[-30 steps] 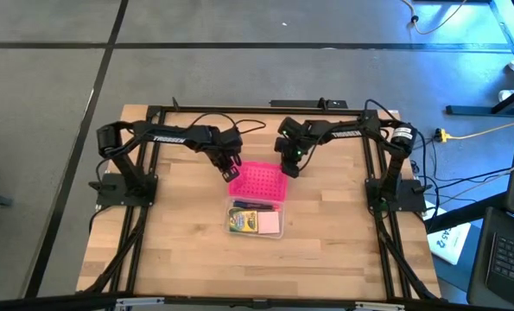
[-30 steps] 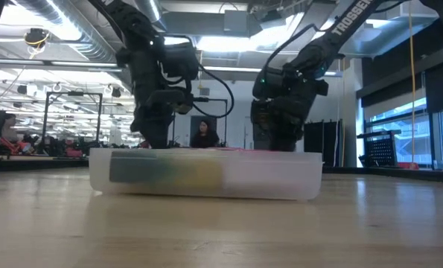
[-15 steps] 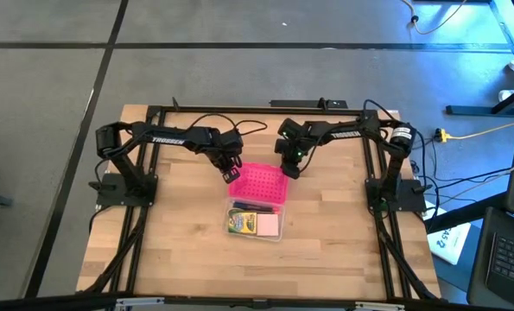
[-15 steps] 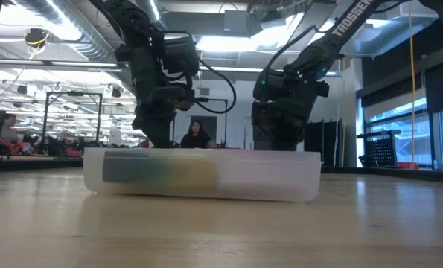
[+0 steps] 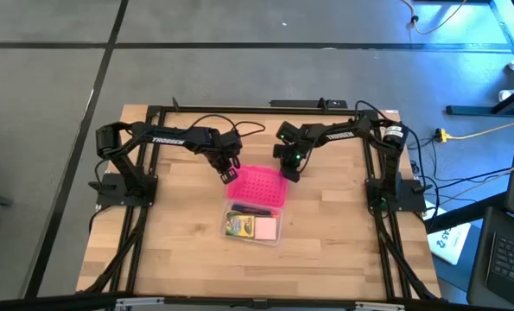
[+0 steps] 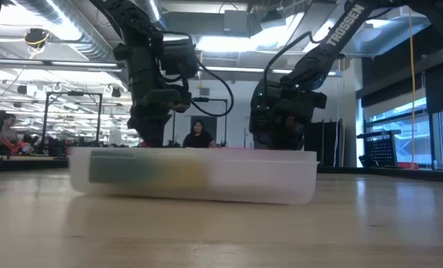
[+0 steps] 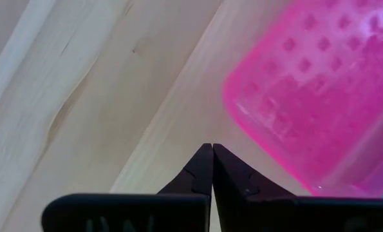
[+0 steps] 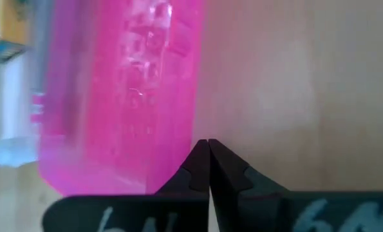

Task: Pack school essentials
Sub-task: Close the cover of the school supply organizer

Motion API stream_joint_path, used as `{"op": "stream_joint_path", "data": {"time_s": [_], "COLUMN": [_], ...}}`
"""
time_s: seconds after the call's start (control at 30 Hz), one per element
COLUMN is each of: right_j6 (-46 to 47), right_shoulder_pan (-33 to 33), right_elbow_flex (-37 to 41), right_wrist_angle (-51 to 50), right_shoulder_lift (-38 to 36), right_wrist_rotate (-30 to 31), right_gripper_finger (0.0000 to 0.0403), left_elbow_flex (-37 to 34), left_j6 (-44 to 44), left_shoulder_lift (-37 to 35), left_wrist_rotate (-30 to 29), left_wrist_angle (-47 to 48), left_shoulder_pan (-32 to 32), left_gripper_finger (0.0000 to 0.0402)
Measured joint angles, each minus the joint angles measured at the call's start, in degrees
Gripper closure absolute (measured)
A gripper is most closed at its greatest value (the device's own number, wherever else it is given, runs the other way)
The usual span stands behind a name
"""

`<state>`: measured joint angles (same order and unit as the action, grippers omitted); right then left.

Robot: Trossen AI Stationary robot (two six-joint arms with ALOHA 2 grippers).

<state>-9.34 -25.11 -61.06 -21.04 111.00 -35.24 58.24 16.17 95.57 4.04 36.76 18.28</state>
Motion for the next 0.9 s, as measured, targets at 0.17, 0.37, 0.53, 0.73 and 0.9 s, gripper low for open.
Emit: {"op": "stream_joint_path", "data": {"time_s": [0.17,0.37,0.53,0.73,0.9], "right_j6": [-0.9,-1.6,-1.6,-1.5,-1.4], "right_shoulder_pan": [0.0,0.0,0.0,0.0,0.0], "right_elbow_flex": [0.0,0.0,0.0,0.0,0.0], "right_wrist_angle": [0.5,0.5,0.6,0.7,0.7], "right_shoulder_lift": [0.0,0.0,0.1,0.1,0.1], "right_wrist_rotate": [-4.1,-6.0,-3.4,-2.1,-2.0], "right_gripper_finger": [0.0402,0.0402,0.0402,0.0402,0.0402], "left_elbow_flex": [0.0,0.0,0.0,0.0,0.0], "left_j6": [0.1,0.1,0.2,1.6,7.5], "left_shoulder_lift": [0.0,0.0,-0.8,-6.8,-11.5], "left_wrist_rotate": [-0.5,-1.1,2.4,9.9,10.5], "left_wrist_angle": [0.6,1.7,7.3,11.1,11.5], "left_shoulder_pan": [0.3,0.5,0.0,-3.4,-8.5], "left_gripper_finger": [0.0401,0.0401,0.0401,0.0401,0.0402]}}
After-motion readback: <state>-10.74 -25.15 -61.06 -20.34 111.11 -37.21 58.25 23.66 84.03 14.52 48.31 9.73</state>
